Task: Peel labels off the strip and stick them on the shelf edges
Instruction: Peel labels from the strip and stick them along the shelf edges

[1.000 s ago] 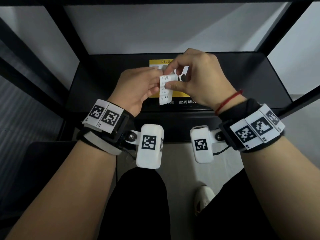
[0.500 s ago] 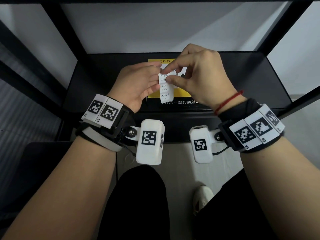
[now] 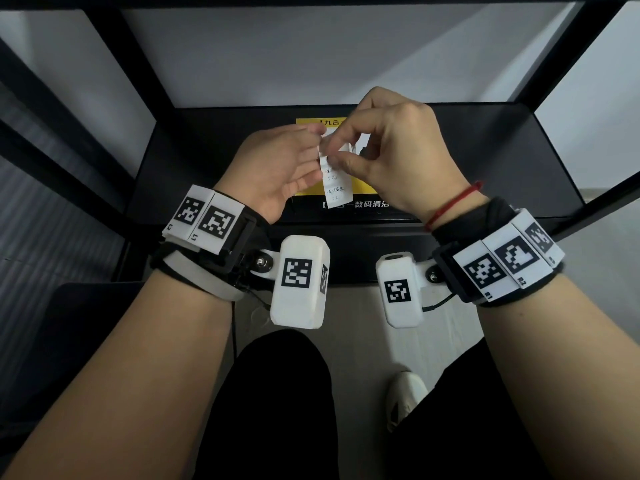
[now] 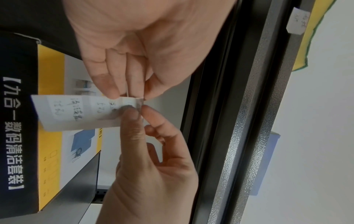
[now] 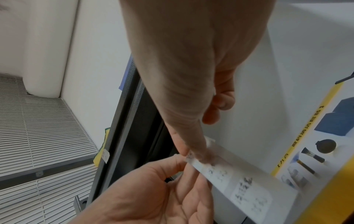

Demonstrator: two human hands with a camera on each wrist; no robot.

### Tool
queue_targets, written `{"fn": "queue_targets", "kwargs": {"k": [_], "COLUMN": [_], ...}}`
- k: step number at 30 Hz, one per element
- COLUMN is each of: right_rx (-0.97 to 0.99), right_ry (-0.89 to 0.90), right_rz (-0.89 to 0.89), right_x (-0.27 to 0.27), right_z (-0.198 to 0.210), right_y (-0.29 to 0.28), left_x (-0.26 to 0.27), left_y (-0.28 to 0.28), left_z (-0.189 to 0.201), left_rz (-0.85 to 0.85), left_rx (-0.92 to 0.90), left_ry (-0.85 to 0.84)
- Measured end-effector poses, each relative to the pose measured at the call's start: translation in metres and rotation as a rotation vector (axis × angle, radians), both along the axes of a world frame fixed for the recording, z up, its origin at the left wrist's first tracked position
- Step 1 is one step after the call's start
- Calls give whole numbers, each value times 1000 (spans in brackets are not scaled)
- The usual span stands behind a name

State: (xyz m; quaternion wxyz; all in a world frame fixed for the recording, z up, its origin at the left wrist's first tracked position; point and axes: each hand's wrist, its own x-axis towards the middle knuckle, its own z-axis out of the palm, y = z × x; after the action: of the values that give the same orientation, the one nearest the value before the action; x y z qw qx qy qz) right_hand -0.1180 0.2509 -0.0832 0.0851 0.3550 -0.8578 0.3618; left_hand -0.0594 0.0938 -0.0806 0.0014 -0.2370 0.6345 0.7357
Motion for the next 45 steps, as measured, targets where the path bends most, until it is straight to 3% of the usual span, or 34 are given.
{"fn": "queue_targets", "kwargs": {"k": [6, 9, 18, 26, 33, 45], "right_rx": [-21, -76, -205, -219, -333, -231], "right_ry": [-41, -108, -142, -38, -82, -86], "right_rz": [35, 36, 70, 48, -69, -96], "right_x": [3, 6, 18, 16, 10, 2], "right_z": [8, 15, 67, 124, 138, 141], "right_y": [4, 11, 38, 58, 74, 66], "left_x": [-2, -1, 20, 30, 24, 10], "left_y": [1, 6, 26, 46, 61, 60], "left_z": [-1, 4, 54, 110, 120, 123], "left_rz": [-9, -27, -125, -42, 29, 20], "left_rx": [-242, -276, -646, -707, -725, -708], "left_ry": [112, 148, 220, 458, 470, 433]}}
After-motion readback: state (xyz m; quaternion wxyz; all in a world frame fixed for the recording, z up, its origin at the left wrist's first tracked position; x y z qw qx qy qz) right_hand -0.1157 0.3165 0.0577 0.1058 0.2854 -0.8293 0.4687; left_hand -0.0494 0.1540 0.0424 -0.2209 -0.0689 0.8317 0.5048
